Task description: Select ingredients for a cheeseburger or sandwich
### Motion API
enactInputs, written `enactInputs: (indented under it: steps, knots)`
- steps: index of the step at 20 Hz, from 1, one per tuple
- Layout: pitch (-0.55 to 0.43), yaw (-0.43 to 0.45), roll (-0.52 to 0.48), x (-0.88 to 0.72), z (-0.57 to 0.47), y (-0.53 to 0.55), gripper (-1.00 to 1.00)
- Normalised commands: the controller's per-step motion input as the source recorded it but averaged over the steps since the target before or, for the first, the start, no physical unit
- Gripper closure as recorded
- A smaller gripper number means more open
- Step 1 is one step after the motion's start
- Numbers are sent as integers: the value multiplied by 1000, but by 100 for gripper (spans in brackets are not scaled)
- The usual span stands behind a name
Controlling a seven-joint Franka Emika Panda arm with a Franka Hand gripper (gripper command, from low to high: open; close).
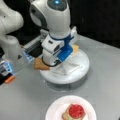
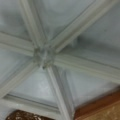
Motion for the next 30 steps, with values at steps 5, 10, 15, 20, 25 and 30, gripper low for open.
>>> enactInputs:
  steps: [5,10,15,20,25,30]
  knots:
    - [-277,6,-198,-449,-147,167,-100]
    - [-284,28,-163,-350,-160,73,-100]
    - [-277,125,-160,-219,-170,40,-100]
    - [-244,199,-166,-106,-166,51,-100]
    - [-182,176,-163,-36,-140,53,-100]
    - [-132,225,-173,6,-124,27,-100]
